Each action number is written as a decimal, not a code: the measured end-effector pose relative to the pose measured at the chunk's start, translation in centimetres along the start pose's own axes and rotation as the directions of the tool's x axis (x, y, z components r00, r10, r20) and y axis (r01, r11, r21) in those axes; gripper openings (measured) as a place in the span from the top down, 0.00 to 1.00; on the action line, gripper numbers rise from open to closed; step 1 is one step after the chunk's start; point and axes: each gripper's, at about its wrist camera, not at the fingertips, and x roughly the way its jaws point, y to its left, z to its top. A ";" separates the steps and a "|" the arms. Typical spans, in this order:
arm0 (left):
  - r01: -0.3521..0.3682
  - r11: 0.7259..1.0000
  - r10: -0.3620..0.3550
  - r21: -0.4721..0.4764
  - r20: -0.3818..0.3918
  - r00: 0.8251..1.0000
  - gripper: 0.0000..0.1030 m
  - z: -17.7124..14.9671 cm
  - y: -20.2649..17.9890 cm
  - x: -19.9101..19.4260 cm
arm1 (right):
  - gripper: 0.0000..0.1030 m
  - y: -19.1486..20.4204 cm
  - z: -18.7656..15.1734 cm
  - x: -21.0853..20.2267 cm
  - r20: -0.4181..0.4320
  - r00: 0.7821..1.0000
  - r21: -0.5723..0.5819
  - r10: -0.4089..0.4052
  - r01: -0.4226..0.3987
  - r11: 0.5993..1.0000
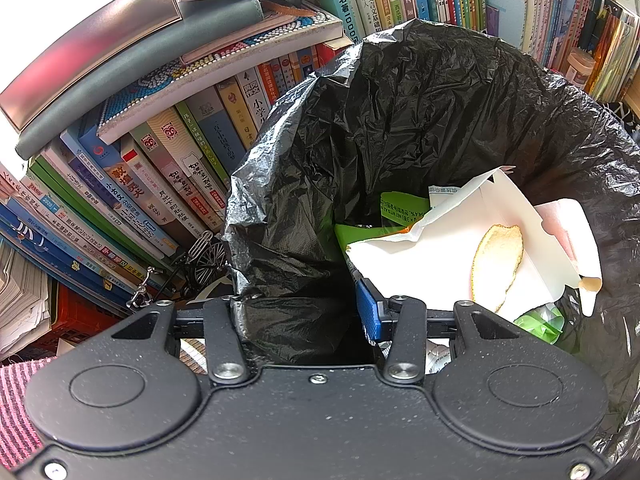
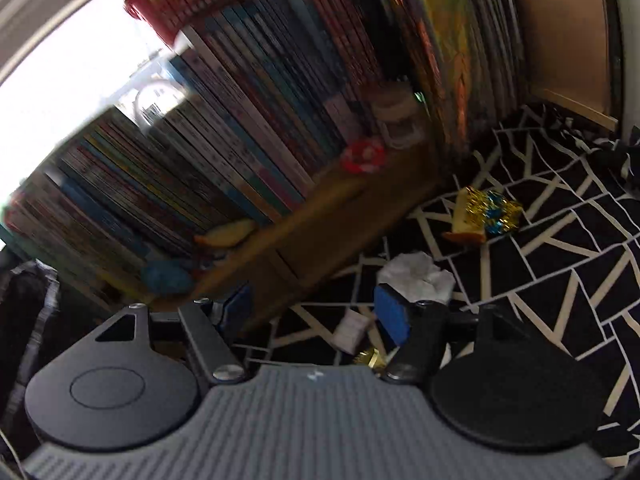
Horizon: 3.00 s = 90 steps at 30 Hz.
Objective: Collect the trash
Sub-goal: 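Move the right gripper back to the gold foil wrapper on the cloth, then grasp the gold foil wrapper with the right gripper, then lift the gold foil wrapper and carry it over the bin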
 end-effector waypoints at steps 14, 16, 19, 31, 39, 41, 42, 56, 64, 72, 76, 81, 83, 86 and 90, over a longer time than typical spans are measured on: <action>-0.011 1.000 0.011 0.000 -0.003 1.000 0.58 0.0 -0.2 0.1 | 0.24 1.1 -6.7 5.7 -0.191 0.971 -0.376 -0.144 0.063 0.924; -0.011 1.000 0.011 -0.001 -0.004 1.000 0.58 0.0 -0.2 0.1 | 0.24 0.8 -6.9 5.7 -0.206 0.968 -0.363 -0.146 0.063 0.930; -0.012 1.000 0.012 0.000 -0.004 1.000 0.58 0.0 -0.2 0.1 | 0.38 0.5 -6.8 6.1 -0.227 0.963 -0.340 -0.143 0.059 0.939; -0.010 1.000 0.010 0.000 -0.004 1.000 0.58 0.0 -0.2 0.1 | 0.62 1.2 -5.7 5.4 -0.178 0.971 -0.337 -0.158 0.091 0.937; -0.011 1.000 0.011 0.000 -0.003 1.000 0.58 0.0 -0.2 0.1 | 0.33 1.1 -7.0 7.4 -0.209 0.965 -0.352 -0.155 0.073 0.933; -0.011 1.000 0.011 0.000 -0.004 1.000 0.58 0.0 -0.2 0.0 | 0.33 1.5 -7.6 7.8 -0.214 0.964 -0.367 -0.158 0.071 0.927; -0.011 1.000 0.011 0.000 -0.004 1.000 0.58 0.0 -0.2 0.0 | 0.41 1.7 -7.8 7.9 -0.217 0.962 -0.380 -0.164 0.072 0.922; -0.008 1.000 0.008 0.001 -0.003 1.000 0.58 0.0 -0.1 0.0 | 0.59 3.8 -4.1 4.0 -0.138 0.987 -0.326 -0.082 0.033 0.945; -0.003 1.000 0.003 0.001 -0.002 1.000 0.58 0.0 0.0 0.0 | 0.59 5.1 -0.4 -0.4 -0.048 0.998 -0.312 -0.048 0.030 0.950; 0.001 1.000 -0.001 0.001 -0.001 1.000 0.58 -0.1 0.1 0.0 | 0.59 7.4 2.4 -5.7 0.065 0.994 -0.319 0.089 -0.064 0.946; 0.000 1.000 0.000 0.001 -0.001 1.000 0.58 -0.1 0.1 0.0 | 0.58 8.6 3.6 -9.1 0.105 0.959 -0.333 0.264 -0.216 0.918; 0.001 1.000 -0.001 0.001 -0.001 1.000 0.58 -0.1 0.0 0.0 | 0.58 10.3 4.0 -11.8 0.093 0.884 -0.372 0.457 -0.395 0.840; 0.001 1.000 -0.001 0.001 -0.002 1.000 0.58 -0.1 0.0 0.0 | 0.58 11.1 3.6 -12.3 0.066 0.861 -0.383 0.504 -0.445 0.810; 0.002 1.000 -0.002 0.001 -0.002 1.000 0.58 -0.1 0.0 0.0 | 0.58 12.4 2.6 -12.4 0.025 0.847 -0.414 0.531 -0.475 0.777; 0.002 1.000 -0.002 0.000 -0.002 1.000 0.58 -0.1 0.0 0.0 | 0.57 13.5 1.3 -11.5 -0.033 0.844 -0.432 0.536 -0.496 0.753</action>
